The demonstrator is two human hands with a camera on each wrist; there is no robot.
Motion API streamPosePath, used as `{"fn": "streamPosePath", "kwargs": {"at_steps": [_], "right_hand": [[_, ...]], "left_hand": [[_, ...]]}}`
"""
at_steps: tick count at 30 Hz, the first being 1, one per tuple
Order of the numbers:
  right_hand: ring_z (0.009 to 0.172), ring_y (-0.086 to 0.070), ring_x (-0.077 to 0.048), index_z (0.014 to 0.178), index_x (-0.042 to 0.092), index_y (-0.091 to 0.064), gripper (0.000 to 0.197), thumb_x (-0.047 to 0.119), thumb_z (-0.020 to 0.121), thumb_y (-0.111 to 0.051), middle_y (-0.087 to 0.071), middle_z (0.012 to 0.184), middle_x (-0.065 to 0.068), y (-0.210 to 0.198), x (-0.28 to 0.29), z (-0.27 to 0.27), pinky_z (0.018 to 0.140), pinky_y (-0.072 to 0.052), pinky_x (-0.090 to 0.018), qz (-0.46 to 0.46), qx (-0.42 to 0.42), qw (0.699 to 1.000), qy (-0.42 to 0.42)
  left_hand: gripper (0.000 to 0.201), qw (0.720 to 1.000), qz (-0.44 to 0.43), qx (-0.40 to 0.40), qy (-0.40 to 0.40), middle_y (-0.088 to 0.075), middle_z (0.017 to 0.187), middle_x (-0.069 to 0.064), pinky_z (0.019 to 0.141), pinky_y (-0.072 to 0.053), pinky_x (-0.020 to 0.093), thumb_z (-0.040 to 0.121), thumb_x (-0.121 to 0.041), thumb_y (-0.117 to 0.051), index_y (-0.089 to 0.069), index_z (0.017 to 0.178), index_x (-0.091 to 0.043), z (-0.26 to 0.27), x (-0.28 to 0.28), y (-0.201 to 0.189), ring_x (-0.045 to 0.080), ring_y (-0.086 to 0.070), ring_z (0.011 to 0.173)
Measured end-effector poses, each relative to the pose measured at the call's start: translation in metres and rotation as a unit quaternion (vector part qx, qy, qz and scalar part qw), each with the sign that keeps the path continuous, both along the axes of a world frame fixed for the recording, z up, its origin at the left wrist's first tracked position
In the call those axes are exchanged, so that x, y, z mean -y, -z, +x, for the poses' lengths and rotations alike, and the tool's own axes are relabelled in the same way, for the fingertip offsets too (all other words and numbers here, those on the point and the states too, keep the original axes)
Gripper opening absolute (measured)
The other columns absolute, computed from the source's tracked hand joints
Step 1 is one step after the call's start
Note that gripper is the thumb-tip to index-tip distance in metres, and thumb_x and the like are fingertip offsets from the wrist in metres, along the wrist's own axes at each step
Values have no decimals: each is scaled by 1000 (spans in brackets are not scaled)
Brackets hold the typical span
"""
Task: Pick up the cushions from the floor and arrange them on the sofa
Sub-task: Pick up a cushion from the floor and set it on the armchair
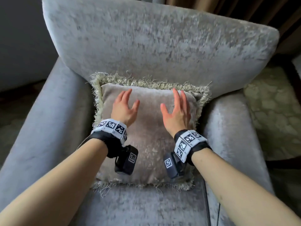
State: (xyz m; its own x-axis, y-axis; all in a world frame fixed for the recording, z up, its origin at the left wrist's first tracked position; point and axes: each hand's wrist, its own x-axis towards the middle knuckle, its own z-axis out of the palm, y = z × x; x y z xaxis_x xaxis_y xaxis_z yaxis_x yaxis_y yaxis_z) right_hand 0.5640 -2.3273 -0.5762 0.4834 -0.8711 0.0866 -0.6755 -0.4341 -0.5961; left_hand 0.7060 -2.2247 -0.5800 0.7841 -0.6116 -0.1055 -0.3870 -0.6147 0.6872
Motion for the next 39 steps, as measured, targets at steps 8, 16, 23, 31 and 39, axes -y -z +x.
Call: {"fn": "streamPosePath", "kwargs": {"at_steps": [8,16,23,31,39], "right_hand": [[152,5,-20,153,47,-11,59,58,97,-27,4,165,8,122,0,-7,115,-1,-66,-119,-249,952,-134],[152,-3,-28,156,36,-11,62,48,97,-26,-2,166,-3,69,37,3,115,-7,-66,-87,-124,985,83],[152,8,-30,150,53,-12,55,50,97,-26,3,165,10,101,15,33,106,0,-78,-138,-216,959,-122],[151,9,-34,153,46,4,60,54,99,-22,13,164,4,98,6,-9,110,-8,-73,68,-178,979,70],[151,14,-29,150,52,-3,59,56,95,-23,10,165,5,139,-76,-49,107,-3,-76,-45,-213,966,-141]], "left_hand": [[65,935,180,205,225,8,164,-3,118,3,56,95,-61,-27,-5,153,-42,9,-6,117,19,10,151],[64,962,153,181,139,15,162,5,111,0,70,99,-51,-27,3,153,-38,33,14,70,34,16,148],[53,951,129,179,217,4,164,-3,115,2,64,102,-45,-22,-10,153,-39,23,28,87,22,8,151],[55,970,207,51,118,11,163,-3,114,-2,66,100,-48,-20,-3,152,-43,18,-8,84,27,15,149],[53,983,135,70,103,2,164,1,119,1,53,101,-45,-23,-13,153,-39,-75,-55,133,23,5,151]]}}
